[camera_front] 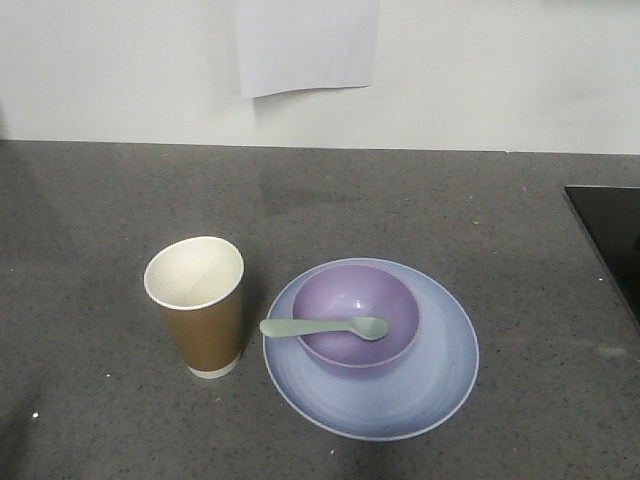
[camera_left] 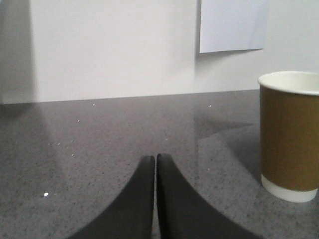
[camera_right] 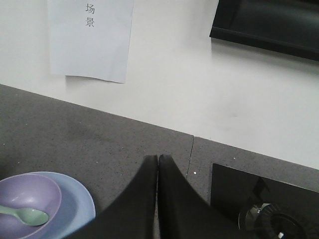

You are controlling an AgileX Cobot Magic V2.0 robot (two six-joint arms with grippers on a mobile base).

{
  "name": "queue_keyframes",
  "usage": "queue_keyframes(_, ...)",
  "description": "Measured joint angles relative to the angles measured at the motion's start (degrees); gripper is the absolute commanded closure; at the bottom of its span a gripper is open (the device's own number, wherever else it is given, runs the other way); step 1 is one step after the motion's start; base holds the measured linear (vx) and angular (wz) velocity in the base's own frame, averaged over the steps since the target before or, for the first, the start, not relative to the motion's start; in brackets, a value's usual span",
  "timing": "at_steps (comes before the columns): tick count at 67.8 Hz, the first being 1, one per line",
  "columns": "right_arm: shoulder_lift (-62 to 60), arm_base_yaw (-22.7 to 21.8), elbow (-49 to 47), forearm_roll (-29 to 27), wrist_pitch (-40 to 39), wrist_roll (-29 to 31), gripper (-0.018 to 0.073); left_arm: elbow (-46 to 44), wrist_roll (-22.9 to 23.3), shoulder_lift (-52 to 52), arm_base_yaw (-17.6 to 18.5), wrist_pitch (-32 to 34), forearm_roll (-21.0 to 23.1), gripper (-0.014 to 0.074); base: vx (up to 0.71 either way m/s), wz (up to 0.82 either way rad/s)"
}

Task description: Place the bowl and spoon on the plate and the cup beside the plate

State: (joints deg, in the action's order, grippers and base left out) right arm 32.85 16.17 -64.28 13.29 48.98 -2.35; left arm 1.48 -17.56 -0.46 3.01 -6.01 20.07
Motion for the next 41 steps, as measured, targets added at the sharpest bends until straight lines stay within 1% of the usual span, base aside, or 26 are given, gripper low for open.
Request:
queue_keyframes(7,0.00,0.00,0.05,0.06,0.05,0.00,0.0562,0.00,-0.18,-0.10,-0.88,-2.02,0.05,0.0604,0.00,0.00)
queue_keyframes(22,0.00,0.00,0.05,0.01,0.05,0.04,0.0562,0.00,-0.18,-0.10,-0.88,-2.44,0.26,0.0604,0.00,0.00)
queue_keyframes(28,0.00,0.00,0.05,0.01,0.05,0.04,0.0562,0.00,0.60,-0.10,-0.88,-2.44,0.19,0.0604,0.00,0.00)
queue_keyframes(32,0.00,0.00,0.05,0.01,0.05,0.04,0.0562,0.00,2.54,-0.10,-0.88,-2.44,-1.06,0.0604,0.00,0.00)
queue_keyframes(34,0.00,0.00,0.05,0.01,0.05,0.04,0.0562,0.00,4.06,-0.10,-0.88,-2.44,-2.35,0.0604,0.00,0.00)
queue_keyframes(37,0.00,0.00,0.05,0.01,0.05,0.04,0.0562,0.00,7.09,-0.10,-0.88,-2.44,-5.16,0.0604,0.00,0.00)
queue_keyframes(41,0.00,0.00,0.05,0.01,0.05,0.04,0.0562,0.00,12.43,-0.10,-0.88,-2.44,-10.14,0.0604,0.00,0.00)
